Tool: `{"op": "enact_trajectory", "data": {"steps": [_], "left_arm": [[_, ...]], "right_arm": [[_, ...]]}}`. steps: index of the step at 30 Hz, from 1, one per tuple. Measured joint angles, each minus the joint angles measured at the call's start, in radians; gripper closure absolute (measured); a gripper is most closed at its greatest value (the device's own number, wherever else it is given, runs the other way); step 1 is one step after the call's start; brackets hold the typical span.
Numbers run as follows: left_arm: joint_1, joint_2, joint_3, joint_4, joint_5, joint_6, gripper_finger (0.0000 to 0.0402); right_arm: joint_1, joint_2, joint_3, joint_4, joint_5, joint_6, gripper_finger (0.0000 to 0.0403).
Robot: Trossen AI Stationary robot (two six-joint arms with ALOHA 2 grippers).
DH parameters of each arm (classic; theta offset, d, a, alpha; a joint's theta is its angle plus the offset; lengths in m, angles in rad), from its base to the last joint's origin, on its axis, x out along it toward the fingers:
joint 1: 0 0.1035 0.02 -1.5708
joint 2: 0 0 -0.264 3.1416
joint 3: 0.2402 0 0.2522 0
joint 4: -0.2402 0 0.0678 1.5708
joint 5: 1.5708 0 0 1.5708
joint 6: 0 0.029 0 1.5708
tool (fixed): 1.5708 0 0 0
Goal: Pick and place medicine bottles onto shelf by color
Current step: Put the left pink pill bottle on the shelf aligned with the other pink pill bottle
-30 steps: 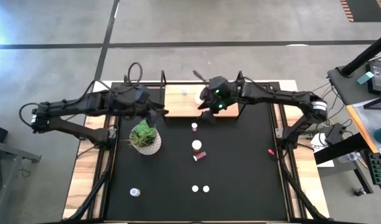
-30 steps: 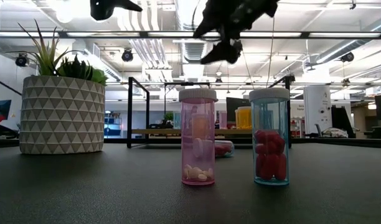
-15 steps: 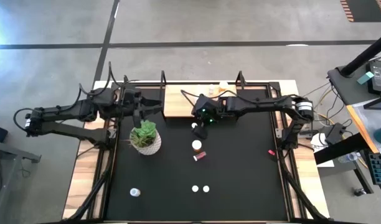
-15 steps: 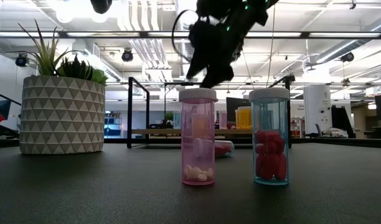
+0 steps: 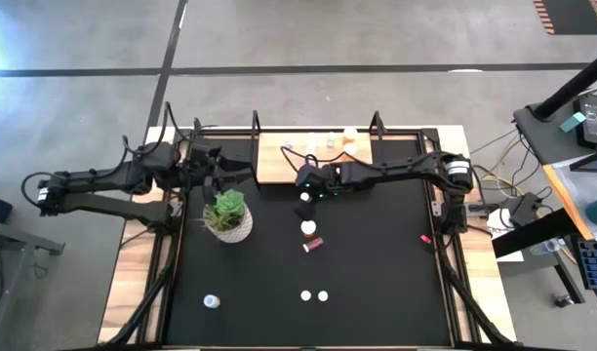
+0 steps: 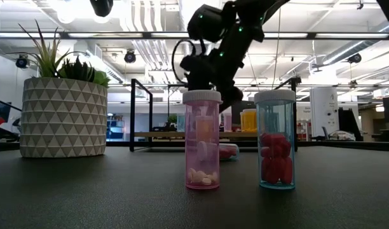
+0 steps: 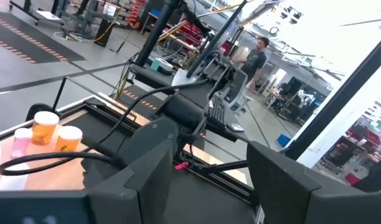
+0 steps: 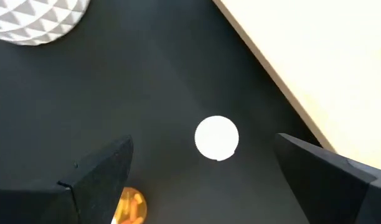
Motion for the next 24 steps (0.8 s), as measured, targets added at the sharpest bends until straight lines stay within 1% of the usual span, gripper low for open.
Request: {"op": "enact_trajectory", "data": {"steps": [5,17,20,24], "left_arm": [[0.000,-0.004,0.000,-0.004,0.002,-0.001,0.0212],[0.000,0.001,0.000,-0.003,0.002,-0.001,0.0212],[0.000,0.003,0.000,-0.001,0.002,0.000,0.0212],[0.000,0.003,0.001,0.000,0.004,0.000,0.0212]], "right_arm": [[-0.001,0.014,0.000,0.005,0.018,0.048,0.0023],[-0.001,0.022,0.000,0.004,0.042,0.085,0.0025],[0.001,0.041,0.000,0.005,0.043,0.091,0.0040],[0.004,0.064,0.000,0.005,0.042,0.098,0.0079]]}}
